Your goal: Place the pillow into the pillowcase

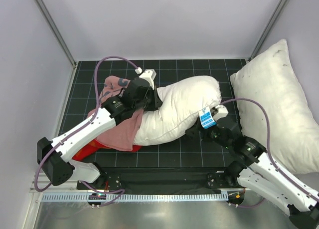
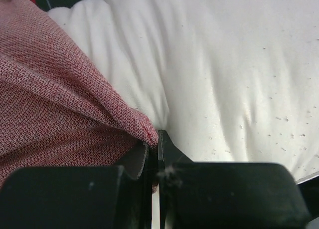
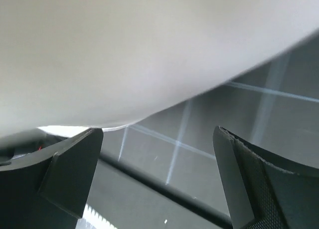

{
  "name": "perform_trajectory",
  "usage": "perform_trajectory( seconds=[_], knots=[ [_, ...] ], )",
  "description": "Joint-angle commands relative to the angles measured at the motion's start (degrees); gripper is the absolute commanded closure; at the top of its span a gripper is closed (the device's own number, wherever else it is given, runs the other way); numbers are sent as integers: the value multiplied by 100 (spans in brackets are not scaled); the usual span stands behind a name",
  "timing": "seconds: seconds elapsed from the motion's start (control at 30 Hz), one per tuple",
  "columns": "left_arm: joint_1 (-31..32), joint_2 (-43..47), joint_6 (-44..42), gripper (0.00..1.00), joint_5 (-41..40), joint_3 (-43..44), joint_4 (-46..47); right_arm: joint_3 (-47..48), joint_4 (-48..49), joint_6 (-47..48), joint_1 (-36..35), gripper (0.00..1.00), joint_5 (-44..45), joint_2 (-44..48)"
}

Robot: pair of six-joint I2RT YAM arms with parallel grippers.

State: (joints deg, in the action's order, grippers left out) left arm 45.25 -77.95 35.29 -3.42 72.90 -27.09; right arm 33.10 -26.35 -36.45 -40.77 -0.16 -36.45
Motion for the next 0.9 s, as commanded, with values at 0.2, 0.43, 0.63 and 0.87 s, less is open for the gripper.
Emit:
perform_trajectory(
  seconds=[0.2,0.43,0.63,0.87],
  knots=[
    [106,211,-127,100,-588,-381,20,1365,-2512,-916,-53,0,3817,1095],
    [194,245,-74,100,-615,-673,134,2032,-2392,-241,-53,0,4322,1027],
    [667,211,-338,98,-1011,99,-445,2140,-2595,-108,-27,0,4044,-115],
    [1572,-569,-330,98,-1687,952,-727,1217,-1472,173,1656,0,1832,-338]
  ],
)
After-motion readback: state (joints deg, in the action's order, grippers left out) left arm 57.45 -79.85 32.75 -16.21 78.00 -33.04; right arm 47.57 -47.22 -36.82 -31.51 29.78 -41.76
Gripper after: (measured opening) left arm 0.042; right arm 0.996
